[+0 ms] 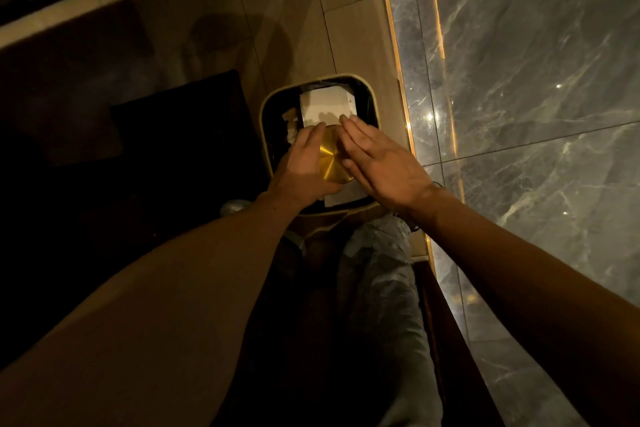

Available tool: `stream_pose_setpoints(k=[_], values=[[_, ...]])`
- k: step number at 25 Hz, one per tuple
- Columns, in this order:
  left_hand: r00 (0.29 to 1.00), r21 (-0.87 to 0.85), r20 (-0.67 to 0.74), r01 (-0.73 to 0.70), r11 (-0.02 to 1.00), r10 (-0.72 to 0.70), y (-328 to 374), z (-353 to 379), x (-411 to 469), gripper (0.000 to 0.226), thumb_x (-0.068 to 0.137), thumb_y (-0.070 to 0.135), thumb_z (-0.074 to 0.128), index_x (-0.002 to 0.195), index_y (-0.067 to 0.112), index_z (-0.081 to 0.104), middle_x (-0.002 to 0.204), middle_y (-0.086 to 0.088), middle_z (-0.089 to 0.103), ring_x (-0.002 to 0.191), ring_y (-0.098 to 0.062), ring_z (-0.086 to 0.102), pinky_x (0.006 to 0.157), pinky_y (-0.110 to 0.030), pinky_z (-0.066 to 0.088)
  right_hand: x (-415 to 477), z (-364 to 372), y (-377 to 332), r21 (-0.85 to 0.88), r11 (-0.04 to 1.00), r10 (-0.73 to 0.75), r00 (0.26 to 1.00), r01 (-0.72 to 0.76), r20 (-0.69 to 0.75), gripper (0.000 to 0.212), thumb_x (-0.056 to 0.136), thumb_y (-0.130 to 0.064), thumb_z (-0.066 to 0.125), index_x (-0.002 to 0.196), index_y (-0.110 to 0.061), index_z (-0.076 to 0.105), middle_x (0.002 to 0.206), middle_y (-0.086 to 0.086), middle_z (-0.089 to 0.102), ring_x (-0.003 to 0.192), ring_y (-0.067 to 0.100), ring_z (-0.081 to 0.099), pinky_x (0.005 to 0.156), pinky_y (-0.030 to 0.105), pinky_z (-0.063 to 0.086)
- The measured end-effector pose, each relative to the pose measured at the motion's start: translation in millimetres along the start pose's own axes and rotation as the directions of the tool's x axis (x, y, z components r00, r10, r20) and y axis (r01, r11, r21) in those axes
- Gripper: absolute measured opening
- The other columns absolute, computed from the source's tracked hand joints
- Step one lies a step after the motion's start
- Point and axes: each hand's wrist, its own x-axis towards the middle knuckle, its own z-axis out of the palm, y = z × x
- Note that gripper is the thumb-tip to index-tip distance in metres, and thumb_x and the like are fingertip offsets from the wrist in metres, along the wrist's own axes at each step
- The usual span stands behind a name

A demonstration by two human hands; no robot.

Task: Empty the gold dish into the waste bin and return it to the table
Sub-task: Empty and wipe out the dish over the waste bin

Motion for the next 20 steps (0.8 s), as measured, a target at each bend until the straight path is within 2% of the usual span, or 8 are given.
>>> stream_pose_setpoints(k=[3,6,9,12,15,19,20], values=[[1.0,-0.046,-0.014,-0.012,0.999,0.011,1,-2,1,0.11,0.058,0.035,0.09,0.148,0.012,0.032,0.148,-0.008,0.041,0.132,-0.026,0.046,0.105,-0.036,0.042,2,4,5,-0.064,0.997,-0.044,0.998,0.048,0.053,0.055,0.102,-0.029,0.03,0.15,-0.002,0.021,0.158,0.017,0.02,0.147,0.025,0.011,0.121,0.039,0.014],[1.0,-0.036,-0.013,0.0,0.999,0.0,3,-6,2,0.108,0.055,0.041,0.09,0.146,0.015,0.037,0.145,-0.008,0.046,0.131,-0.026,0.048,0.106,-0.04,0.044,4,11,4,-0.117,0.984,-0.12,0.982,0.137,0.143,0.057,0.101,-0.03,0.03,0.15,-0.002,0.021,0.158,0.018,0.022,0.148,0.031,0.015,0.119,0.048,0.025],[1.0,-0.029,-0.025,0.013,1.0,-0.014,2,-9,5,0.105,0.053,0.045,0.089,0.142,0.016,0.041,0.14,-0.006,0.05,0.126,-0.025,0.051,0.103,-0.044,0.047,7,5,2,-0.118,0.988,-0.091,0.993,0.099,0.072,0.055,0.102,-0.027,0.031,0.149,-0.001,0.021,0.158,0.017,0.022,0.147,0.027,0.012,0.121,0.043,0.02],[0.999,-0.005,-0.042,0.019,1.0,-0.019,2,-10,8,0.107,0.052,0.047,0.088,0.142,0.016,0.041,0.14,-0.007,0.05,0.126,-0.025,0.051,0.103,-0.043,0.047,7,6,6,-0.125,0.984,-0.113,0.99,0.123,0.087,0.057,0.102,-0.026,0.036,0.15,-0.003,0.019,0.159,0.017,0.02,0.148,0.029,0.014,0.119,0.048,0.026],[0.997,-0.032,-0.077,0.007,0.999,-0.01,4,-7,10,0.098,0.052,0.045,0.089,0.135,0.017,0.047,0.134,-0.007,0.055,0.121,-0.025,0.055,0.098,-0.042,0.05,5,6,7,-0.109,0.991,-0.077,0.996,0.082,0.051,0.061,0.099,-0.019,0.043,0.151,-0.003,0.016,0.159,0.016,0.017,0.148,0.026,0.008,0.121,0.042,0.016],[0.997,-0.009,-0.083,0.009,1.0,-0.01,4,-5,9,0.103,0.051,0.046,0.089,0.139,0.015,0.045,0.136,-0.01,0.054,0.123,-0.027,0.054,0.099,-0.044,0.05,3,9,6,-0.068,0.993,-0.088,0.993,0.094,0.079,0.055,0.102,-0.025,0.034,0.15,-0.001,0.02,0.158,0.019,0.02,0.148,0.03,0.014,0.117,0.049,0.028],[0.996,-0.011,-0.085,0.015,1.0,-0.015,4,-5,9,0.103,0.051,0.045,0.09,0.139,0.014,0.045,0.136,-0.009,0.054,0.123,-0.027,0.054,0.099,-0.043,0.049,3,9,5,-0.056,0.995,-0.076,0.994,0.08,0.073,0.055,0.103,-0.025,0.034,0.15,-0.002,0.019,0.159,0.018,0.019,0.148,0.029,0.012,0.119,0.048,0.025]])
